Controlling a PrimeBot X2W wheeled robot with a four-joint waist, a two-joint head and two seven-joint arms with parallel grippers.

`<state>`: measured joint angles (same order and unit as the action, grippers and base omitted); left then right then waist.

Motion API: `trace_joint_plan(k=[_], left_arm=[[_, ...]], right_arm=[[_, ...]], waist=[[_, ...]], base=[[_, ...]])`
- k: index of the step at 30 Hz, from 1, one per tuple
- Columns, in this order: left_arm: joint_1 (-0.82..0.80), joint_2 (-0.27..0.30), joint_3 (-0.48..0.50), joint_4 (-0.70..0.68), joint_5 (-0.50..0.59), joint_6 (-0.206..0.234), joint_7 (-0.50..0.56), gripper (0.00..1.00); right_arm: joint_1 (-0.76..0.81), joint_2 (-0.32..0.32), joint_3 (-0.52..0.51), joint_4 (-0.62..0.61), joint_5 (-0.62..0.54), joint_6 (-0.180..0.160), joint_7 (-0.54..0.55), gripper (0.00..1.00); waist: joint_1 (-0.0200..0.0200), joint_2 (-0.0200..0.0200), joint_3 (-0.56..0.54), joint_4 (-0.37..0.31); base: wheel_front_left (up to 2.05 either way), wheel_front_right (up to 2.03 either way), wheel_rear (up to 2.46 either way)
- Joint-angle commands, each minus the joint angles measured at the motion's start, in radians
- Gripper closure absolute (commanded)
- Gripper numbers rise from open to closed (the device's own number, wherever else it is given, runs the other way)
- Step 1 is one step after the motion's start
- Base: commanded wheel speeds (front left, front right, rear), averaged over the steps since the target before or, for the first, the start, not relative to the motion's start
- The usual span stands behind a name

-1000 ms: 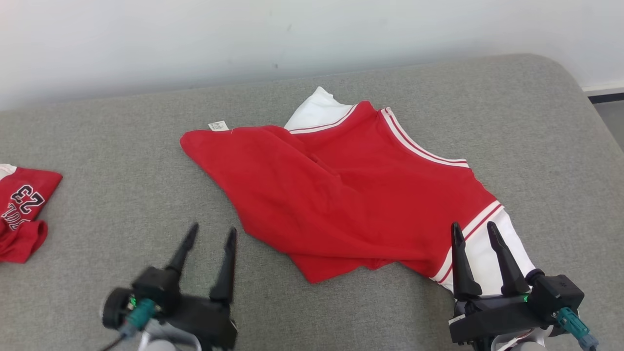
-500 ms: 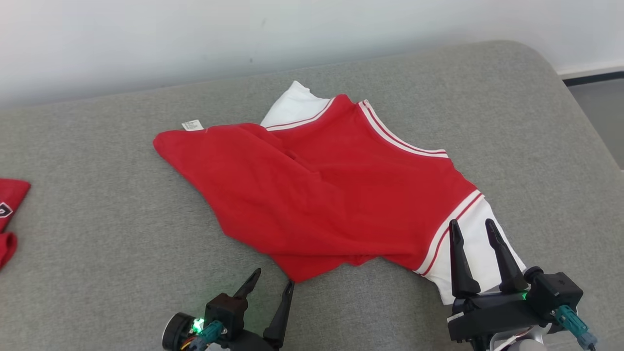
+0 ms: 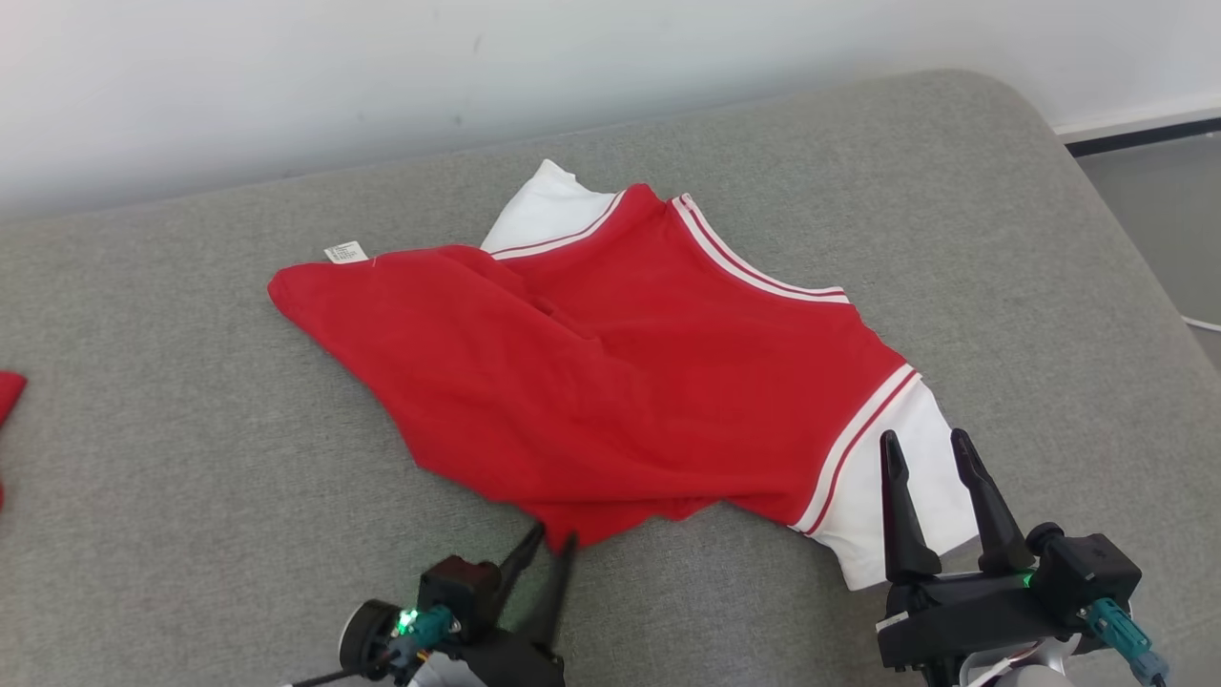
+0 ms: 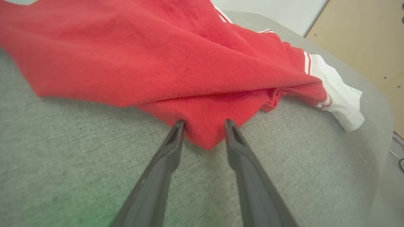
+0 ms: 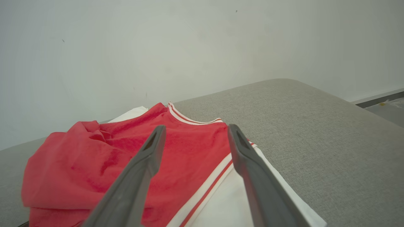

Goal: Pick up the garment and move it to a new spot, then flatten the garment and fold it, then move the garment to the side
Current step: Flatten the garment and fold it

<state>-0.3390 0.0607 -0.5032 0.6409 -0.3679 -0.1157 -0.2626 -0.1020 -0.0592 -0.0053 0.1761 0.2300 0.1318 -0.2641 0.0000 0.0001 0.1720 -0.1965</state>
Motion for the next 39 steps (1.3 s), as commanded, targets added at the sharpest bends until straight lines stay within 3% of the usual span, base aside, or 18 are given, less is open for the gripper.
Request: trace_joint_plan(k=[1,8,15,22,28,35,39], left_arm=[[-0.015,-0.003,0.006,0.000,-0.010,-0.005,-0.003,1.00],[0.026,-0.006,0.055,-0.078,0.001,-0.001,-0.003,1.00],[0.136,0.020,0.127,-0.243,0.039,0.021,-0.003,1.00],[0.273,0.025,0.095,-0.313,0.032,0.022,0.007,1.00],[0.290,0.015,0.073,-0.309,0.033,0.037,0.005,1.00],[0.167,0.026,0.049,-0.335,0.085,0.033,0.011,1.00],[0.034,0.022,0.013,-0.312,0.108,0.014,0.036,1.00]], right_arm=[[0.005,0.001,0.000,-0.002,-0.005,-0.002,0.000,0.00],[0.033,-0.005,-0.023,-0.002,-0.006,-0.002,0.000,0.00],[0.056,-0.004,-0.024,0.003,-0.007,-0.002,0.000,0.00],[0.063,-0.008,-0.028,0.006,-0.002,-0.002,0.000,0.00],[0.049,-0.017,-0.019,0.012,0.003,-0.002,0.000,0.00],[0.033,-0.017,-0.013,0.007,0.003,-0.002,0.000,0.00],[0.016,-0.012,0.001,0.011,0.005,-0.002,0.000,0.00]], waist=[[0.0000,-0.0001,-0.003,0.005],[0.0000,-0.0001,-0.036,0.068],[0.0000,-0.0001,-0.069,0.136],[0.0000,-0.0001,-0.068,0.170],[0.0000,-0.0001,-0.066,0.158],[0.0000,-0.0001,-0.049,0.110],[0.0000,-0.0001,-0.022,0.050]], base=[[0.00,0.00,0.00],[0.00,0.00,0.00],[0.00,0.00,0.00],[0.00,0.00,0.00],[0.00,0.00,0.00],[0.00,0.00,0.00],[0.00,0.00,0.00]])
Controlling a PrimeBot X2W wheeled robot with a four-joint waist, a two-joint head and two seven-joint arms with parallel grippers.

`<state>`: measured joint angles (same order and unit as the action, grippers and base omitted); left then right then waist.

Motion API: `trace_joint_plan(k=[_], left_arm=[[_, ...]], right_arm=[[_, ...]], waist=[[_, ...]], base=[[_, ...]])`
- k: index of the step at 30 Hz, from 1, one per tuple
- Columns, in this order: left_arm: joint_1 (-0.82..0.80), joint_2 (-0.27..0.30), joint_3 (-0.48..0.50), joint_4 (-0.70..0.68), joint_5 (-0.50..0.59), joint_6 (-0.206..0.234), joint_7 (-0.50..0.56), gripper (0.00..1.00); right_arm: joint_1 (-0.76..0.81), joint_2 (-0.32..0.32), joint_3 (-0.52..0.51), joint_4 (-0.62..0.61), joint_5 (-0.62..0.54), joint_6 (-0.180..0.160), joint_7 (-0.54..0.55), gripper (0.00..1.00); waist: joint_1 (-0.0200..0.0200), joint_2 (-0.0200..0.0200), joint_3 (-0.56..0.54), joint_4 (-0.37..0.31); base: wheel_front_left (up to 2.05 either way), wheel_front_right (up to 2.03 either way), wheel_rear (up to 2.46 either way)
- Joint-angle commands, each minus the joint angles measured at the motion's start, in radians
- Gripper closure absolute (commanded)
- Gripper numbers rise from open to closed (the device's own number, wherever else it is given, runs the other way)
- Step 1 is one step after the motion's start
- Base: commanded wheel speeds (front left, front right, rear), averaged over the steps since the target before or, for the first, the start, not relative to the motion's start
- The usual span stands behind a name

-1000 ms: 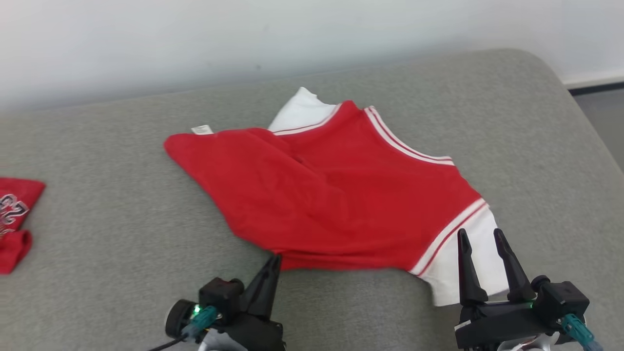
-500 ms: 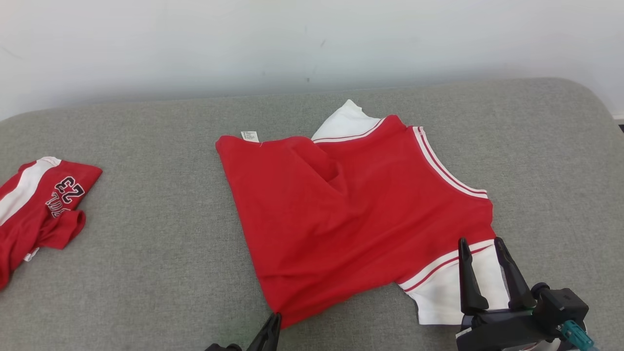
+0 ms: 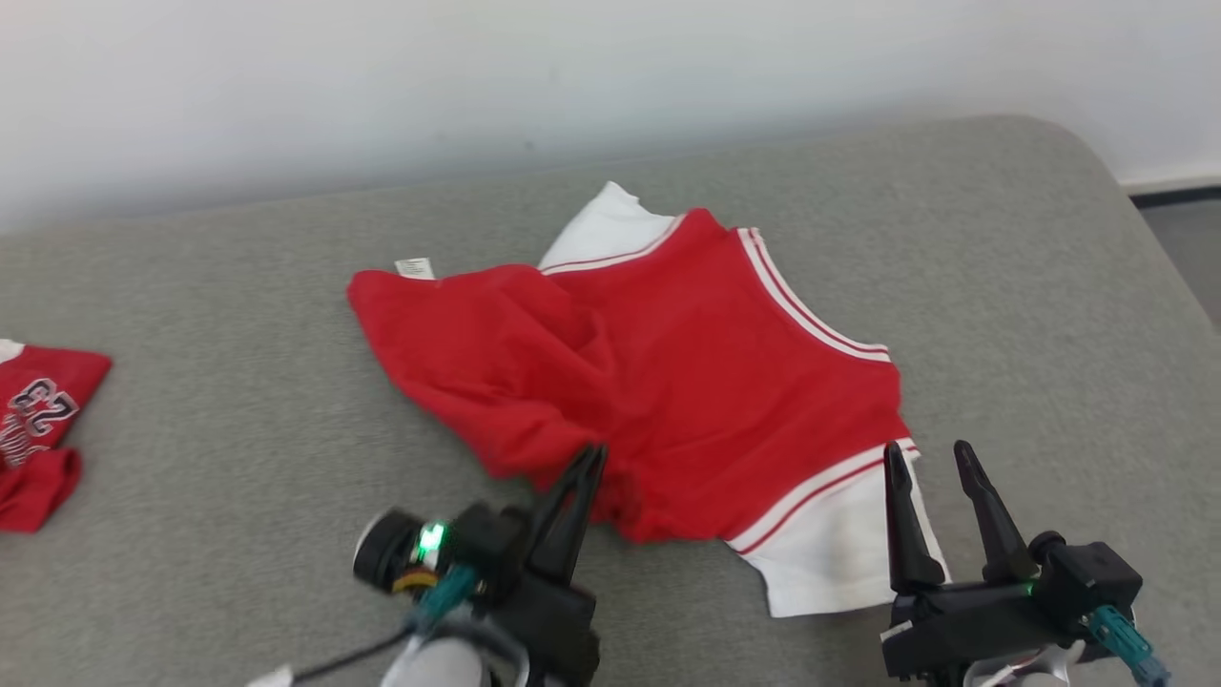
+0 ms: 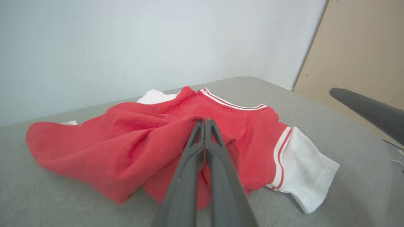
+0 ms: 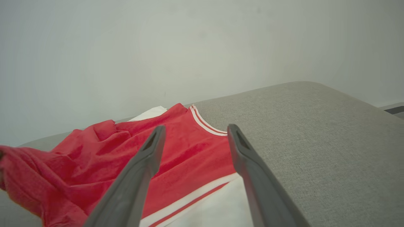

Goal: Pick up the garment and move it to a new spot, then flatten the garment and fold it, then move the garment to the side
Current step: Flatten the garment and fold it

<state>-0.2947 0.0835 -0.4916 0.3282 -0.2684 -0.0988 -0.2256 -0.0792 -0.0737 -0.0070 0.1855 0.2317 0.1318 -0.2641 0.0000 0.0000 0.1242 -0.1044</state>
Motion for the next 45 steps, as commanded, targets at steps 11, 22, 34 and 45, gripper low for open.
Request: trace_joint_plan(k=[11,22,34,45], left_arm=[[-0.350,-0.020,-0.146,0.334,0.003,-0.031,0.010,1.00],[-0.464,-0.033,-0.356,0.455,-0.156,-0.029,-0.032,0.00],[-0.335,-0.002,-0.271,0.222,-0.144,0.068,-0.040,0.00],[-0.225,0.012,-0.245,0.238,-0.142,0.049,-0.040,0.00]], right_arm=[[-0.042,0.021,-0.011,0.006,0.013,-0.002,0.000,0.00],[-0.065,0.025,-0.005,0.020,0.002,-0.002,0.000,0.00],[-0.020,0.025,-0.033,0.013,-0.004,-0.002,0.000,0.00],[-0.025,0.025,-0.024,0.013,-0.006,-0.002,0.000,0.00]], waist=[[0.0000,0.0000,0.127,-0.205],[0.0000,0.0000,0.124,-0.190],[0.0000,0.0000,0.079,-0.054],[0.0000,0.0000,0.078,-0.030]], base=[[0.00,0.00,0.00],[0.00,0.00,0.00],[0.00,0.00,0.00],[0.00,0.00,0.00]])
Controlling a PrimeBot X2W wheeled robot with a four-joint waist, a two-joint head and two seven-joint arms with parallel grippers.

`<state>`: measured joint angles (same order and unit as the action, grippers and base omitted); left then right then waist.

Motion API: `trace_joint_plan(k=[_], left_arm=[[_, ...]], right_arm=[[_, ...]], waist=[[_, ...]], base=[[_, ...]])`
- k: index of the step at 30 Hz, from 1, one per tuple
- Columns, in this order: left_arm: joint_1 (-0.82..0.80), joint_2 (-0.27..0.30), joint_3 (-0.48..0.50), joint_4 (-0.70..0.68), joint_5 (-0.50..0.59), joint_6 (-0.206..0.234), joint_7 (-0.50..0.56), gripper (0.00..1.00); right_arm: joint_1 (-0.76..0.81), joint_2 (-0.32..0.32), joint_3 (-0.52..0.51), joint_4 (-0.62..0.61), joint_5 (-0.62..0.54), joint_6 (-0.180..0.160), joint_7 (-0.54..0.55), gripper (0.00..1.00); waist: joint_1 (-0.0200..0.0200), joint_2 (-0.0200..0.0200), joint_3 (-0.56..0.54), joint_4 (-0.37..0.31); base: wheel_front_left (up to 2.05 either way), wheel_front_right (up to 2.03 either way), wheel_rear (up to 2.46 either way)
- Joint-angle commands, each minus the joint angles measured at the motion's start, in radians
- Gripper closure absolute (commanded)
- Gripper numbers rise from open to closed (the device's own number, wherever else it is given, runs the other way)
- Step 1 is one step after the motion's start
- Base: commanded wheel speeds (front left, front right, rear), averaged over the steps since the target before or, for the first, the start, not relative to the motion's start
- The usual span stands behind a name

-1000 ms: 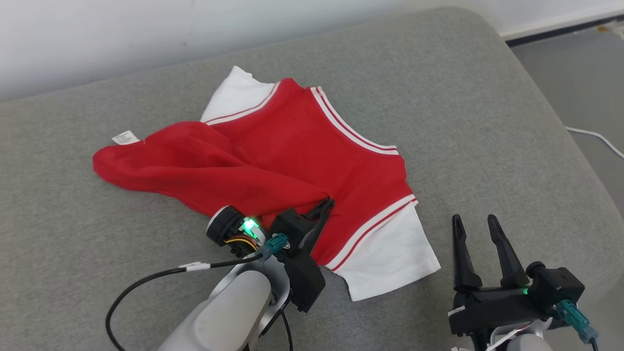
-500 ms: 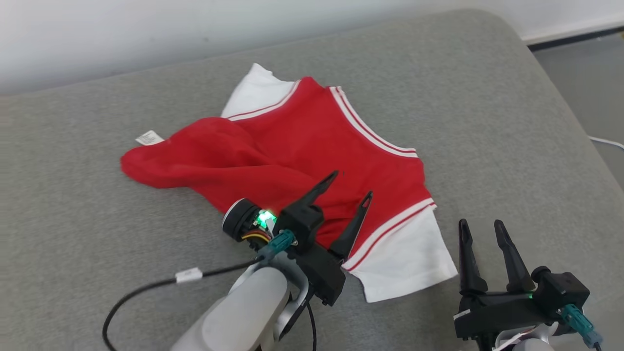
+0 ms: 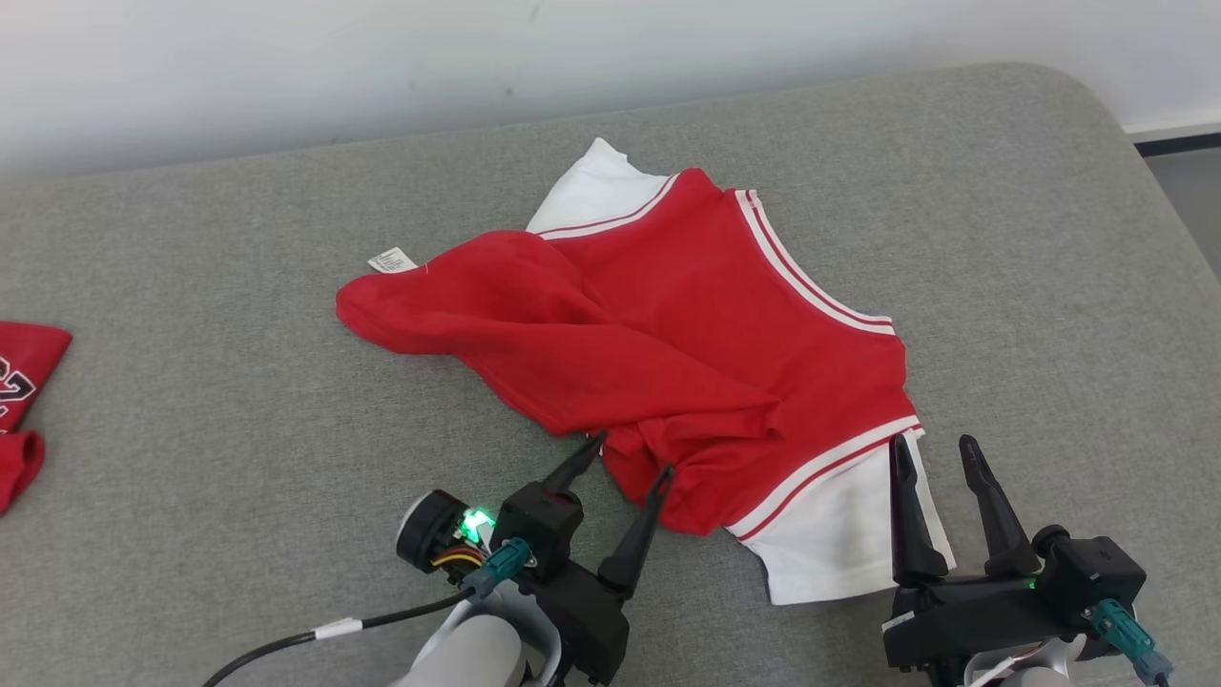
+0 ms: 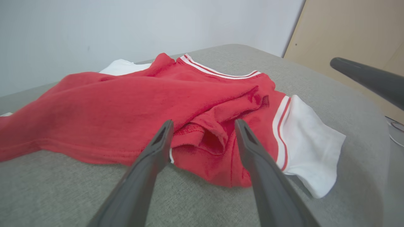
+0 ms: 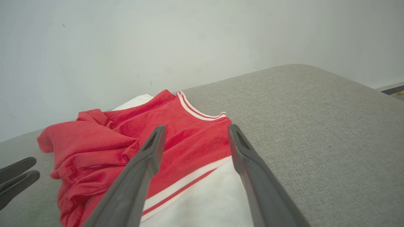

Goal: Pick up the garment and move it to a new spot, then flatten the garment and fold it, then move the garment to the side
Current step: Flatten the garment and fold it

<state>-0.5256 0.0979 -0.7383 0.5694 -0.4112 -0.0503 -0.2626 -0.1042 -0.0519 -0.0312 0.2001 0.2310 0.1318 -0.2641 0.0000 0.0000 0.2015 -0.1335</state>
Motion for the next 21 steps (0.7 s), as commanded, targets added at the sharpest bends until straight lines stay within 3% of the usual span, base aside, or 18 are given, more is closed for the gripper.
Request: trace_joint_plan(k=[1,20,21], left_arm=[[0.011,-0.006,-0.001,0.003,0.001,-0.002,-0.003,0.00],[-0.048,-0.033,0.029,0.130,-0.010,-0.037,-0.003,0.02],[-0.052,-0.034,0.035,0.130,-0.011,-0.039,-0.003,0.38]], right_arm=[[0.001,0.003,0.001,-0.002,-0.006,-0.002,0.000,0.00],[-0.008,0.003,0.004,-0.006,0.001,-0.002,0.000,0.00],[-0.008,0.003,0.005,-0.005,0.002,-0.002,0.000,0.00]], waist=[[0.0000,0.0000,0.001,-0.003],[0.0000,0.0000,0.022,-0.083],[0.0000,0.0000,0.022,-0.087]], base=[[0.00,0.00,0.00],[0.00,0.00,0.00],[0.00,0.00,0.00]])
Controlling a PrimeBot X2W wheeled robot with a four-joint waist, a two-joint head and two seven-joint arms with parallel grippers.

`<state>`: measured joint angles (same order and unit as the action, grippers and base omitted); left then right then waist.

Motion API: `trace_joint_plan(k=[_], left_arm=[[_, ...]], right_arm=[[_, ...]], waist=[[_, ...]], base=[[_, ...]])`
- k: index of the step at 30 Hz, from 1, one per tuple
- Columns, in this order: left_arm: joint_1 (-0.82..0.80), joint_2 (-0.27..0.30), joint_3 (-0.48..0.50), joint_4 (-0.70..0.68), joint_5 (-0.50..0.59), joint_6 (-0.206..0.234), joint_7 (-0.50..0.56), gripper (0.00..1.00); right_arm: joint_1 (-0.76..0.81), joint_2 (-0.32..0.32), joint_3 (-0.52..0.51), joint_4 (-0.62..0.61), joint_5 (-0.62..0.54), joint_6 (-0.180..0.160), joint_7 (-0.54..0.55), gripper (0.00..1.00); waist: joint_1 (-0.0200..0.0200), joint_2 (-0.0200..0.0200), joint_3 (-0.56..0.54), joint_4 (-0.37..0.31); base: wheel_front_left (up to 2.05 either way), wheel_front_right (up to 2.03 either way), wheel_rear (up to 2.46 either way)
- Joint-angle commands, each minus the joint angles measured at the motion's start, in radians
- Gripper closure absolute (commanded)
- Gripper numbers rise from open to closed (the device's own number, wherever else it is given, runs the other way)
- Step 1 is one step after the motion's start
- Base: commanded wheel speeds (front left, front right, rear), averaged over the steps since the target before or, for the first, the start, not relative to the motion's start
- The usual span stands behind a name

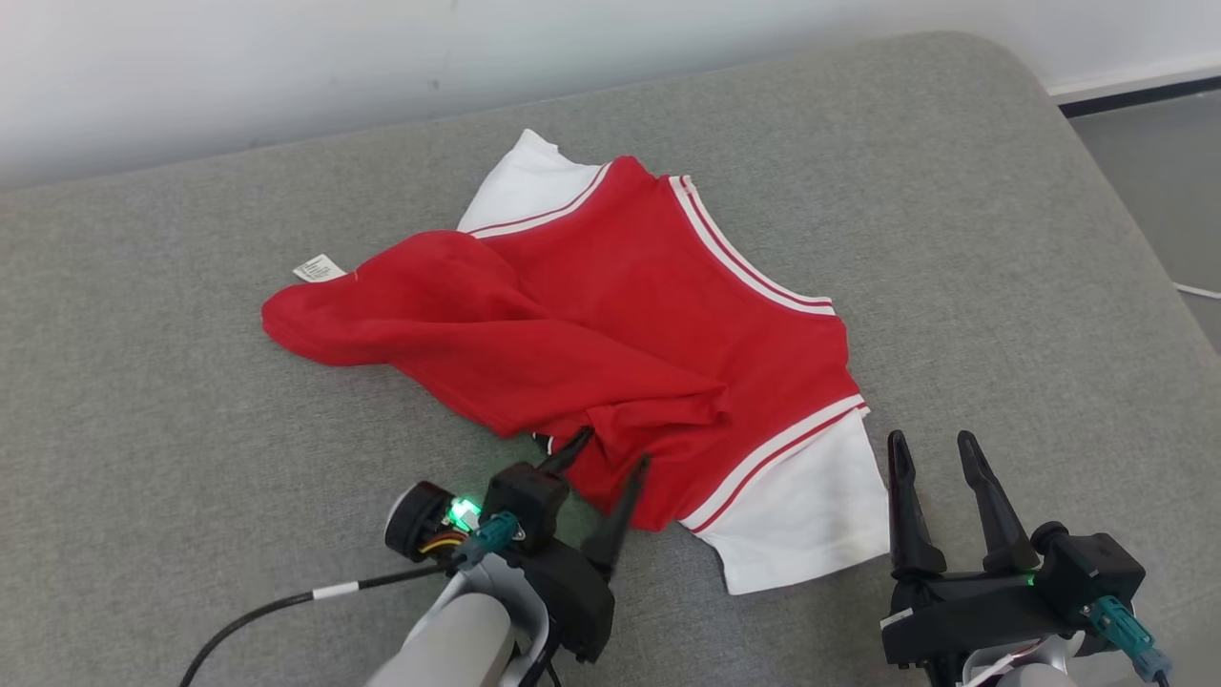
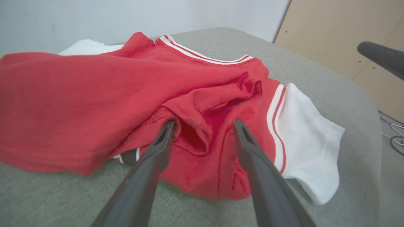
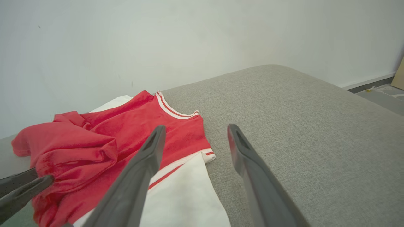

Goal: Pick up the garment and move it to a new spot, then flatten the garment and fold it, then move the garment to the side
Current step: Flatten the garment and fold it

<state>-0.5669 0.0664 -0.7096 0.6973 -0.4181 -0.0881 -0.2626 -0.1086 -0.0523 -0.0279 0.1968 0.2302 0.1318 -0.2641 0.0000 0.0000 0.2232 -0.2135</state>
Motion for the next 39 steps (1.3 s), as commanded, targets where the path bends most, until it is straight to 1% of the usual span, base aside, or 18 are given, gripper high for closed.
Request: trace_joint_plan(k=[1,2,7,10,13,14,15,19,23,24,25,29,30,32,33,35,37,39], left_arm=[[-0.013,-0.003,0.012,0.004,-0.006,-0.004,-0.003,0.60],[-0.014,-0.004,0.016,0.003,-0.005,-0.005,-0.003,1.00],[-0.003,-0.006,0.033,-0.024,0.008,-0.007,-0.003,1.00],[0.016,-0.006,0.058,-0.074,0.016,-0.002,-0.003,1.00],[0.041,0.020,0.081,-0.140,0.031,0.008,-0.003,1.00],[0.041,0.020,0.081,-0.140,0.031,0.008,-0.003,1.00],[0.060,0.045,0.097,-0.189,0.042,0.018,-0.003,1.00],[0.103,0.089,0.113,-0.261,0.044,0.036,-0.003,1.00],[0.191,0.171,0.139,-0.364,0.036,0.075,0.029,1.00],[0.253,0.207,0.151,-0.420,0.022,0.098,0.048,1.00],[0.253,0.207,0.151,-0.420,0.022,0.098,0.048,1.00],[0.384,0.258,0.186,-0.507,-0.014,0.143,0.071,1.00],[0.410,0.274,0.186,-0.512,-0.012,0.150,0.079,1.00],[0.449,0.269,0.203,-0.520,-0.045,0.159,0.068,1.00],[0.478,0.285,0.208,-0.499,-0.041,0.166,0.061,1.00],[0.502,0.288,0.212,-0.470,-0.050,0.166,0.055,1.00],[0.515,0.274,0.228,-0.453,-0.078,0.167,0.041,1.00],[0.527,0.282,0.235,-0.428,-0.071,0.174,0.030,1.00]], right_arm=[[-0.002,0.003,0.001,-0.002,0.003,-0.002,0.000,0.00],[-0.001,0.003,0.002,-0.002,0.002,-0.002,0.000,0.00],[0.016,0.003,-0.009,-0.003,-0.002,-0.002,0.000,0.00],[0.025,0.003,-0.013,-0.004,-0.002,-0.002,0.000,0.00],[0.037,0.003,-0.015,-0.005,-0.003,-0.002,0.000,0.00],[0.037,0.003,-0.015,-0.005,-0.003,-0.002,0.000,0.00],[0.044,0.003,-0.017,-0.003,-0.004,-0.002,0.000,0.00],[0.056,0.003,-0.020,0.003,-0.002,-0.002,0.000,0.00],[0.064,0.004,-0.013,0.006,-0.002,-0.002,0.000,0.00],[0.067,0.003,-0.015,0.006,-0.001,-0.002,0.000,0.00],[0.067,0.003,-0.015,0.006,-0.001,-0.002,0.000,0.00],[0.074,0.003,-0.020,0.005,-0.001,-0.002,0.000,0.00],[0.075,0.003,-0.020,0.006,-0.003,-0.002,0.000,0.00],[0.078,0.003,-0.022,0.009,-0.007,-0.002,0.000,0.00],[0.081,-0.001,-0.017,0.015,-0.008,-0.002,0.000,0.00],[0.079,-0.009,-0.011,0.019,-0.008,-0.002,0.000,0.00],[0.079,-0.017,-0.014,0.019,-0.006,-0.002,0.000,0.00],[0.085,-0.021,-0.018,0.022,-0.003,-0.002,0.000,0.00]], waist=[[0.0000,0.0000,-0.001,-0.009],[0.0000,0.0000,-0.003,-0.011],[0.0000,0.0000,-0.020,-0.002],[0.0000,0.0000,-0.037,0.018],[0.0000,0.0000,-0.057,0.053],[0.0000,0.0000,-0.057,0.053],[0.0000,0.0000,-0.072,0.083],[0.0000,0.0000,-0.093,0.126],[0.0000,0.0000,-0.112,0.171],[0.0000,0.0000,-0.117,0.184],[0.0000,0.0000,-0.117,0.184],[0.0000,0.0000,-0.118,0.205],[0.0000,0.0000,-0.118,0.208],[0.0000,0.0000,-0.121,0.215],[0.0000,0.0000,-0.127,0.215],[0.0000,0.0000,-0.135,0.209],[0.0000,0.0000,-0.143,0.207],[0.0000,0.0000,-0.149,0.207]], base=[[0.00,0.00,0.00],[0.00,0.00,0.00],[0.00,0.00,0.00],[0.00,0.00,0.00],[0.00,0.00,0.00],[0.00,0.00,0.00],[0.00,0.00,0.00],[0.00,0.00,0.00],[0.00,0.00,0.00],[0.00,0.00,0.00],[0.00,0.00,0.00],[0.00,0.00,0.00],[0.00,0.00,0.00],[0.00,0.00,0.00],[0.00,0.00,0.00],[0.00,0.00,0.00],[0.00,0.00,0.00],[0.00,0.00,0.00]])
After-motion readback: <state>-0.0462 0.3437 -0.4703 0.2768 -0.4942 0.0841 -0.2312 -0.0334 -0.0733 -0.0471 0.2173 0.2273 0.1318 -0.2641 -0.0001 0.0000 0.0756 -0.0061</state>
